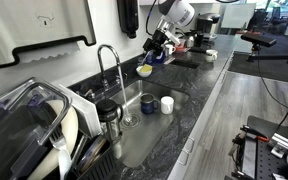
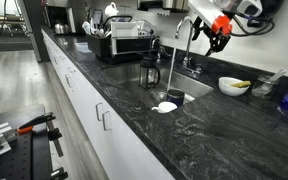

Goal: Turn the right faucet to the right

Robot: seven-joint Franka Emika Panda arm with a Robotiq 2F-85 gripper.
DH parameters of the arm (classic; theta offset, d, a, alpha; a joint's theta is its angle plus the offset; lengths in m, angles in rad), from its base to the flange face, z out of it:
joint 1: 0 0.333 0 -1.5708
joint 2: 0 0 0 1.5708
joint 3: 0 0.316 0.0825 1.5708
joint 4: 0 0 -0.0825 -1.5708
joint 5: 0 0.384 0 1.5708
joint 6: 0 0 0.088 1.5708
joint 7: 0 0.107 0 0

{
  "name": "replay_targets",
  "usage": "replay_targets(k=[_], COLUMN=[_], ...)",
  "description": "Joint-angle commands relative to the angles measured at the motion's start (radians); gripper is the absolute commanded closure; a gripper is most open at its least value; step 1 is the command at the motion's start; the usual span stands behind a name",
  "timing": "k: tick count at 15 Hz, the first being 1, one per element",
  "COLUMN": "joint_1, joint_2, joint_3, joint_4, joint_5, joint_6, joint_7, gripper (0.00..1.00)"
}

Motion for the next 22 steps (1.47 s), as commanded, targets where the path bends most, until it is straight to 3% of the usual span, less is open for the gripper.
replay_targets(k=[1,14,22], joint_1=[-0.019,0.027,0.072], joint_2=[0.071,0.194,0.275], joint_3=[0.044,0.078,0.075], joint_4=[0.048,0.192,0.261], joint_5=[0.051,0.032,-0.061], joint_6=[-0.017,0.060,0.137], joint_7=[-0.036,0.003,0.088], gripper=[0.00,0.00,0.00])
